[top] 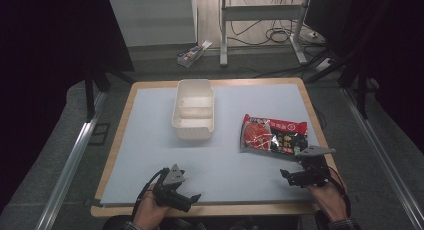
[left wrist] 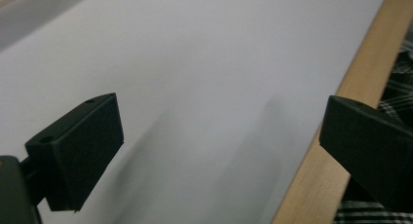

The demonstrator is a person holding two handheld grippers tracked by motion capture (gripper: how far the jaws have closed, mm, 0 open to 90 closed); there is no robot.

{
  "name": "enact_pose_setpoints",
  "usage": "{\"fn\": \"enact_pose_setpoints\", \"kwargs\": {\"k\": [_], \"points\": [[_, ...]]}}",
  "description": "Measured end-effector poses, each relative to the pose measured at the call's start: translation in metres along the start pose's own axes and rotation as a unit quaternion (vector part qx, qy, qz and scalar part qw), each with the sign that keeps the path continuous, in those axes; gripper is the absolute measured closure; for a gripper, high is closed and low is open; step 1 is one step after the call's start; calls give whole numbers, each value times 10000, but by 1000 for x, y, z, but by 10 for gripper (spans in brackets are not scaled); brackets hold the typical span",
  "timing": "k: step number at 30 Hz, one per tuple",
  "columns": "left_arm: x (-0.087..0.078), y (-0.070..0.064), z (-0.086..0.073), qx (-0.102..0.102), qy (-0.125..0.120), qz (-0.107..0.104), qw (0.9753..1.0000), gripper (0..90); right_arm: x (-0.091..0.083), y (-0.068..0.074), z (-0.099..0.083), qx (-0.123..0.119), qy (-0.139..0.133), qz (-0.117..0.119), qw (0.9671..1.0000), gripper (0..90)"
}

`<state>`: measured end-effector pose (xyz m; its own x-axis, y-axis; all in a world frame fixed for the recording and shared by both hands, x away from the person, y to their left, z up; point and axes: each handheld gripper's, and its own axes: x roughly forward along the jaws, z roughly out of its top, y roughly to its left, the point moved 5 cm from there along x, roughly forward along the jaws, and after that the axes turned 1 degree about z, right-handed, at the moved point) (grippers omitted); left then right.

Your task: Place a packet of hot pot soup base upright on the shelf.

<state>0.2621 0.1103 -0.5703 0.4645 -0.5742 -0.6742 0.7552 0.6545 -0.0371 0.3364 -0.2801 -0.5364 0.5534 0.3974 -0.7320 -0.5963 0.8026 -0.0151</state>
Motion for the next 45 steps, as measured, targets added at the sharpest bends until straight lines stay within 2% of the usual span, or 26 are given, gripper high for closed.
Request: {"fn": "enact_pose_setpoints", "kwargs": {"k": [1,2,4,6,16,22,29,39,45], "points": [[0,0,0,0,0,0,10000,23,0,0,-1,-6,-7,-7,10000,19],[-2,2,0,24,15,110,9999,23,0,0,-1,-14,-7,-9,10000,17],[-4,4,0,33,-3,187,9998,23,0,1,0,-50,-13,-4,10000,10],[-5,4,0,32,-13,192,9998,24,1,3,0,-84,-3,21,10000,0],[-3,1,0,77,-12,50,10000,24,3,3,1,2,-40,119,9999,0],[-3,1,0,89,-30,44,9999,24,1,3,5,83,-144,201,9997,12],[-2,0,0,125,-32,35,9999,25,2,5,9,-34,-132,236,9996,16],[-1,0,0,131,-17,39,9999,24,9,7,24,-282,-169,245,9992,35],[-1,0,0,130,-5,37,9999,24,15,7,33,-205,-84,461,9987,51]]}}
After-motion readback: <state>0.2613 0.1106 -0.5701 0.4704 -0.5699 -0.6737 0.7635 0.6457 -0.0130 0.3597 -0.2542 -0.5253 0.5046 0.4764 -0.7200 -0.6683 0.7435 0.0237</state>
